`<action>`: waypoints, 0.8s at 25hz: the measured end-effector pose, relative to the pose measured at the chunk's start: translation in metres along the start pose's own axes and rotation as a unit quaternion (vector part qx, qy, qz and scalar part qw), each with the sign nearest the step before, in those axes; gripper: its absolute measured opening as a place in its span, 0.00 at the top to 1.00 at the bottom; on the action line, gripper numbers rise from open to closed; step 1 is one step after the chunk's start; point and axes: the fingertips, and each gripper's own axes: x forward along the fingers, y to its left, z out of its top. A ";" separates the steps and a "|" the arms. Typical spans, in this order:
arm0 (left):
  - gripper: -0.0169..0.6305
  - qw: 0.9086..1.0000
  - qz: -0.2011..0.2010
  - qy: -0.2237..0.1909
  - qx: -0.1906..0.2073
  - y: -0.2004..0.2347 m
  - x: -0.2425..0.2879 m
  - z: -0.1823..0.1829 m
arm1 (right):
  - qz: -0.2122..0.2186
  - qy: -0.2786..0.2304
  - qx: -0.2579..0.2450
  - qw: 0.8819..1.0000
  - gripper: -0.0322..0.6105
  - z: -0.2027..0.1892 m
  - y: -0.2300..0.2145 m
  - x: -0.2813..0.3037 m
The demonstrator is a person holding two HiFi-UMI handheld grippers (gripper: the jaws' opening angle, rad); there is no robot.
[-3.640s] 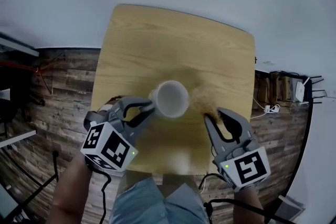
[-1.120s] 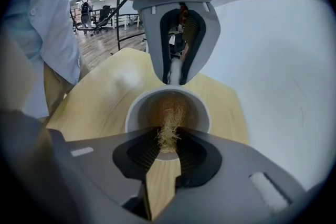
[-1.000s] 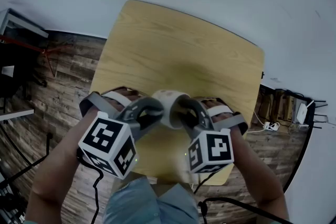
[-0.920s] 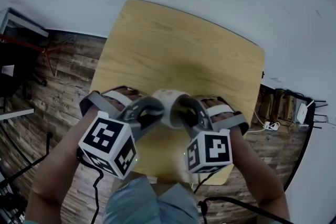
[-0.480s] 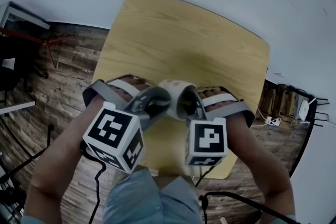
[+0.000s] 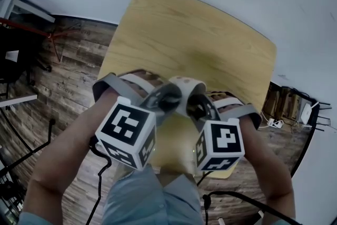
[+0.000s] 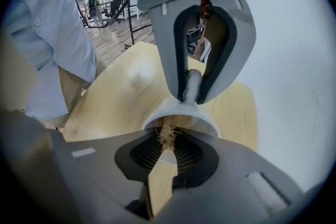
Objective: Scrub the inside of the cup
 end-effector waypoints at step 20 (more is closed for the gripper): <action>0.83 0.999 -0.027 0.003 0.020 -0.003 0.004 0.010 | -0.092 0.006 0.030 0.995 0.87 -0.014 -0.029 -0.027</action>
